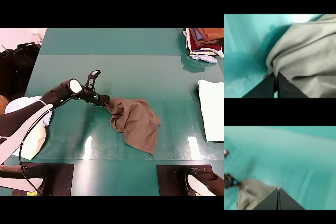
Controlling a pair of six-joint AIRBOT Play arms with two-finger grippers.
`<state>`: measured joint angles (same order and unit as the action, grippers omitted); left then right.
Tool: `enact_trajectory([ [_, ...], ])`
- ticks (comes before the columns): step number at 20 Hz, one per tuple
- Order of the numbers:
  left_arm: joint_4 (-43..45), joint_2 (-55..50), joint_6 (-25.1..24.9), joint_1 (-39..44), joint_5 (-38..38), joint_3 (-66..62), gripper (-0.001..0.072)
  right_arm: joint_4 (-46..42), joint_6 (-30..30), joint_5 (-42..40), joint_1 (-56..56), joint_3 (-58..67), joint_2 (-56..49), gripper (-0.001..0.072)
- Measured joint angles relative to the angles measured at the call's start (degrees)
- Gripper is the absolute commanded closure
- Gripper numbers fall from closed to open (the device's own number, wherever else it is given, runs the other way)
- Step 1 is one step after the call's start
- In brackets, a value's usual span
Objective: Fold the shirts.
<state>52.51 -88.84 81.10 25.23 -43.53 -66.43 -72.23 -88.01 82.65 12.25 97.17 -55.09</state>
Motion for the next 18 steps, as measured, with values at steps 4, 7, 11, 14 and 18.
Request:
enact_trajectory([
  [4,1.49,1.70,-0.59,-2.80,-2.21,-3.13,0.0679,0.09,-1.68,0.26,-2.47,-15.34,3.21,0.0654],
  [7,3.78,5.20,-0.90,-6.10,-4.07,-5.75,0.0679,1.20,-2.12,-0.31,-5.86,-29.57,4.33,0.0265],
  [11,6.62,8.79,-1.75,-8.48,-5.55,-7.08,0.0679,9.60,0.00,-5.38,-7.61,-45.94,0.39,0.0268],
  [14,8.07,9.66,-1.95,-9.03,-7.02,-7.39,0.0679,17.16,2.99,-10.86,-4.37,-53.66,-5.62,0.0268],
  [18,9.53,10.03,-2.10,-9.27,-7.61,-7.50,0.0678,25.22,5.95,-17.44,3.72,-57.33,-14.21,0.0273],
])
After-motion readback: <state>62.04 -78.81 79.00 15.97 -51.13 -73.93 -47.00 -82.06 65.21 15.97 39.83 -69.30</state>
